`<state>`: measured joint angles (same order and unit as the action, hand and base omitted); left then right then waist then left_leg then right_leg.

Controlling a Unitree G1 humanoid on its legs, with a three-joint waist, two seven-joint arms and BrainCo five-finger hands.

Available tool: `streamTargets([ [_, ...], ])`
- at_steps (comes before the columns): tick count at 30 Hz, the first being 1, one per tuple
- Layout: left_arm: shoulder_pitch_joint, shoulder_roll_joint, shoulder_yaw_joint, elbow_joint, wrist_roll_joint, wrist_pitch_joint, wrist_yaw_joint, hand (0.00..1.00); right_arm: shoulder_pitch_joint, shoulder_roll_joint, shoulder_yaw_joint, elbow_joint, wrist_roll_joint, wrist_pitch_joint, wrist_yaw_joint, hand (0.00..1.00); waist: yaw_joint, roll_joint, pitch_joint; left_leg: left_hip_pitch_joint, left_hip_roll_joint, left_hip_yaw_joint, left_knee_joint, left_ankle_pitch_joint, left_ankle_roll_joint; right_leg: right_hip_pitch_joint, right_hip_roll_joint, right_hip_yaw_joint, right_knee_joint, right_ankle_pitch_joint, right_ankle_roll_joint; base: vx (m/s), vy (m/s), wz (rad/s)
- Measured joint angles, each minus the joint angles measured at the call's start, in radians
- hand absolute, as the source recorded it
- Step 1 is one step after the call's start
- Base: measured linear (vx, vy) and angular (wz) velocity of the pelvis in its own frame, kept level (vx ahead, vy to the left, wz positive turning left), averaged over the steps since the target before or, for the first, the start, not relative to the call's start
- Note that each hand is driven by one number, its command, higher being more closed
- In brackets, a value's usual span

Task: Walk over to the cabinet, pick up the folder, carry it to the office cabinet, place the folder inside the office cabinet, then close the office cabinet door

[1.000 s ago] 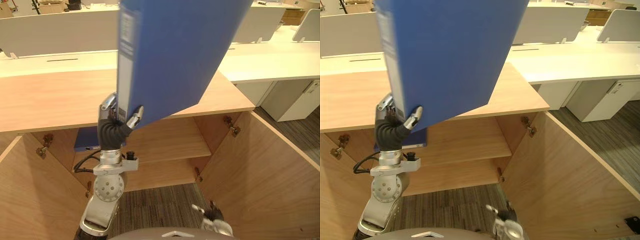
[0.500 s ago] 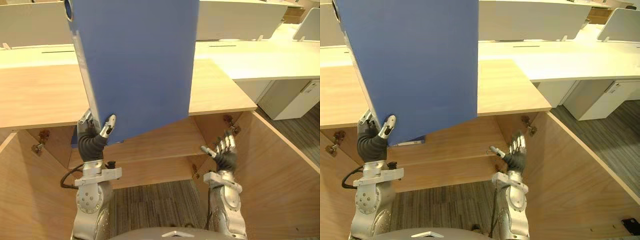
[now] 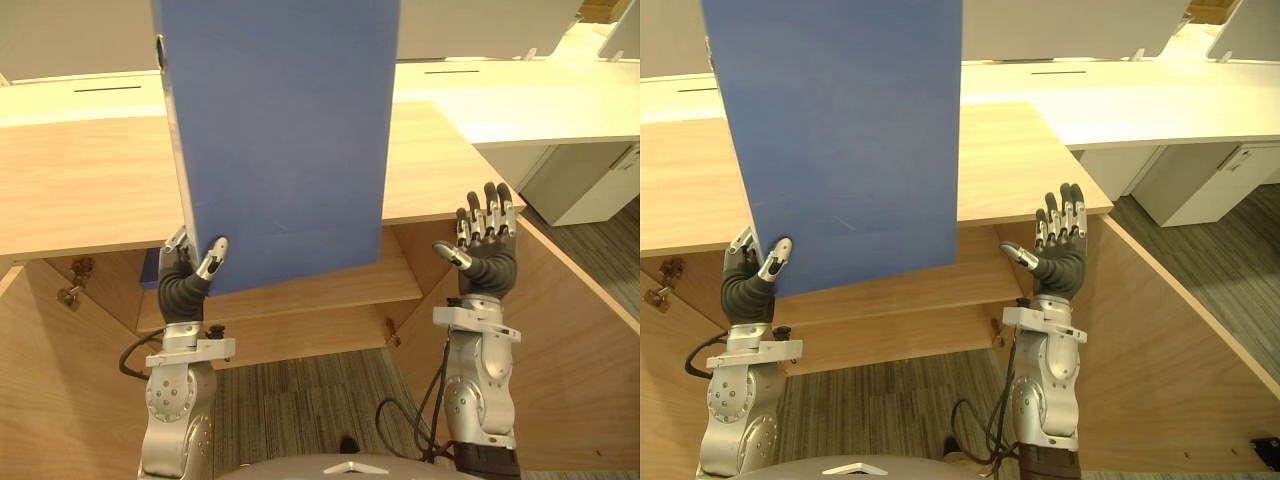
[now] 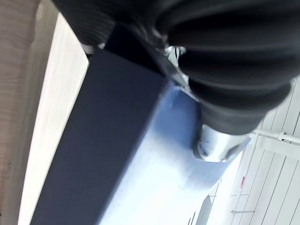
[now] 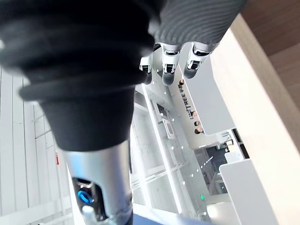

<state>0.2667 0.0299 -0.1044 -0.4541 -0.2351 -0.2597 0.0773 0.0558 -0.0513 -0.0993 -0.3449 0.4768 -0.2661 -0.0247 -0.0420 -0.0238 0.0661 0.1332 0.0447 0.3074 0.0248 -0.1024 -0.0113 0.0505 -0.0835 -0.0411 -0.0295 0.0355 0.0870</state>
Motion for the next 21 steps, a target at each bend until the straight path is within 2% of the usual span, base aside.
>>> streamTargets([
  [8, -0.001, 0.01, -0.018, 0.041, -0.028, 0.003, -0.068, 1.0, -0.07, -0.075, 0.02, 0.027, 0.073, 0.002, 0.059, 0.0, 0.011, -0.003, 0.004, -0.025, -0.003, -0.012, 0.012, -0.004, 0.004, -0.013, -0.006, -0.002, 0.001, 0.003, 0.001, -0.01, -0.007, 0.04],
  [21, -0.022, 0.037, -0.035, 0.041, -0.039, 0.003, -0.12, 1.0, -0.121, -0.115, 0.062, 0.168, 0.125, 0.026, 0.124, 0.0, 0.019, -0.002, 0.01, -0.044, -0.017, -0.036, 0.025, -0.006, 0.01, -0.014, -0.022, -0.011, 0.001, 0.003, 0.001, -0.03, -0.006, 0.06],
])
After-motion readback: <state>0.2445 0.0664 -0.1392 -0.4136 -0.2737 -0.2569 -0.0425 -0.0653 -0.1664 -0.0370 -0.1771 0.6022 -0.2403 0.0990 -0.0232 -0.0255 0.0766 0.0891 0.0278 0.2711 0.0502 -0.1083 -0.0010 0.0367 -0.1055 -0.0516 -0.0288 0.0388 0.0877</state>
